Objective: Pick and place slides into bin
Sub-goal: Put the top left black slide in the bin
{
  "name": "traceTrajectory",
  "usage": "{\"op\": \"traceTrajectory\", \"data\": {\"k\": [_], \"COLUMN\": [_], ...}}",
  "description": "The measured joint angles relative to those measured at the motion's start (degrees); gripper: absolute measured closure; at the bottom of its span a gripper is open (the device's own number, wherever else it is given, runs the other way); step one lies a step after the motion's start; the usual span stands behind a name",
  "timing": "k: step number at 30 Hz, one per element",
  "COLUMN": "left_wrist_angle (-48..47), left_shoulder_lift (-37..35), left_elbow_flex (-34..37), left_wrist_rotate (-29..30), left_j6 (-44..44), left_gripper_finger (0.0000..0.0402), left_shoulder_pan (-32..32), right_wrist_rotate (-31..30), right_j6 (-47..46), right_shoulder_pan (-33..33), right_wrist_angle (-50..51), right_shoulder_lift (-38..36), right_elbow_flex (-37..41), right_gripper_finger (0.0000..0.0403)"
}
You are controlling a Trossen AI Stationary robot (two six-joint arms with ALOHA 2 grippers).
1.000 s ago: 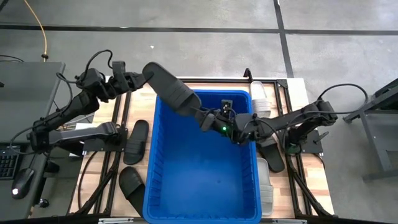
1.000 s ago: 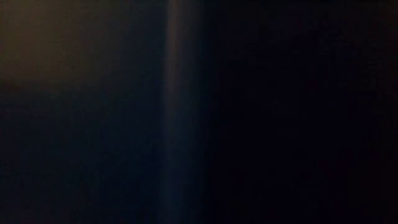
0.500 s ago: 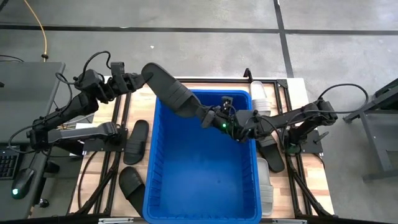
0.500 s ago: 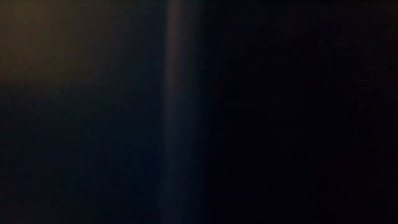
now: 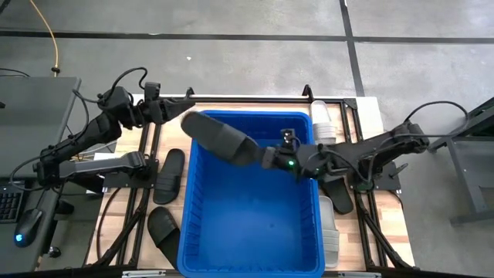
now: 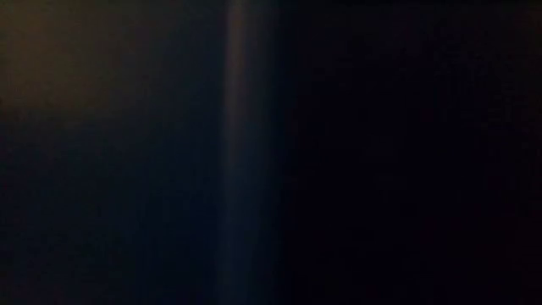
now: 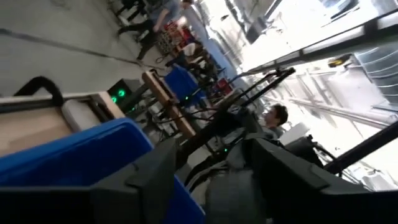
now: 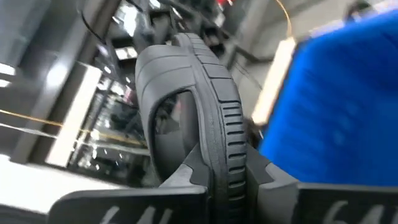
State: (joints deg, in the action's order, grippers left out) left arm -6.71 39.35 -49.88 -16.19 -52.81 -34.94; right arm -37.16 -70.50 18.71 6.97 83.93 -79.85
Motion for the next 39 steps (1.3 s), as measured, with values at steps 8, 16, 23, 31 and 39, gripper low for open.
{"op": "traceTrajectory", "data": {"k": [8, 16, 23, 31, 39], "left_wrist_angle": [-0.4, -0.9, -1.2, -0.9, -0.9], "left_shoulder_lift": [-3.4, -6.7, -7.8, -7.8, -7.7], "left_elbow_flex": [0.0, 0.0, 0.0, 0.0, 0.0], "left_wrist_rotate": [-3.3, -4.0, -3.5, -5.2, -6.2], "left_j6": [-0.6, -4.6, -4.5, -4.5, -4.5], "left_gripper_finger": [0.0118, 0.0082, 0.0090, 0.0098, 0.0098], "left_shoulder_pan": [0.0, 0.1, 0.1, 0.1, 0.1], "right_wrist_rotate": [5.6, 24.7, 35.5, 44.8, 47.4], "right_j6": [-15.4, -20.7, -19.2, -16.9, -14.2], "right_shoulder_pan": [-0.6, -8.6, -16.2, -21.0, -26.4], "right_wrist_angle": [24.4, 34.7, 33.8, 30.0, 27.0], "right_shoulder_lift": [-7.7, -7.7, -3.4, 2.6, 5.0], "right_elbow_flex": [0.0, 0.0, 0.0, 0.0, 0.0], "right_gripper_finger": [0.0394, 0.0394, 0.0394, 0.0394, 0.0395]}}
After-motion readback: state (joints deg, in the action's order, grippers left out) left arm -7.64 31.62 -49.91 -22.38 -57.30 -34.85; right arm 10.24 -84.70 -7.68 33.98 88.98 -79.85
